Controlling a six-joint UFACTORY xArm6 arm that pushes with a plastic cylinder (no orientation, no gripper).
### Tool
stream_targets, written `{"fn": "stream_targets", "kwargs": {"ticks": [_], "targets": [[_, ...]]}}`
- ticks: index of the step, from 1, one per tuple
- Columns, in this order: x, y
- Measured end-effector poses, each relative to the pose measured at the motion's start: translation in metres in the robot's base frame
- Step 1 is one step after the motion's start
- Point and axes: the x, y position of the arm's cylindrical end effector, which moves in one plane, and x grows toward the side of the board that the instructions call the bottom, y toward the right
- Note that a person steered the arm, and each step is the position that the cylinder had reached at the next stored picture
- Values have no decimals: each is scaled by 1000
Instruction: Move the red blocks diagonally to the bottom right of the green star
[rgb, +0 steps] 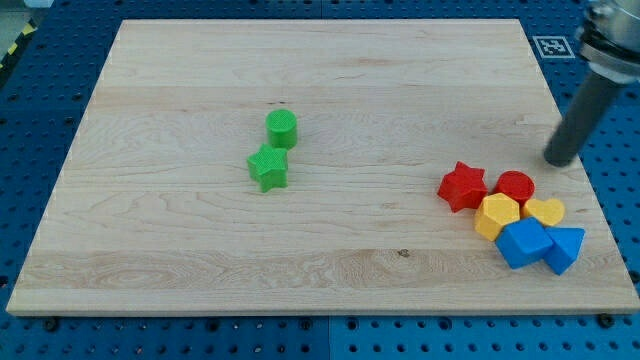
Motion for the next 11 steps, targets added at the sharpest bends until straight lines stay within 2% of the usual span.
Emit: {"fn": "stream_targets", "kwargs": {"ticks": [1, 2, 6, 11], "targets": [[36, 6], [47, 2], [23, -58], [23, -142]]}}
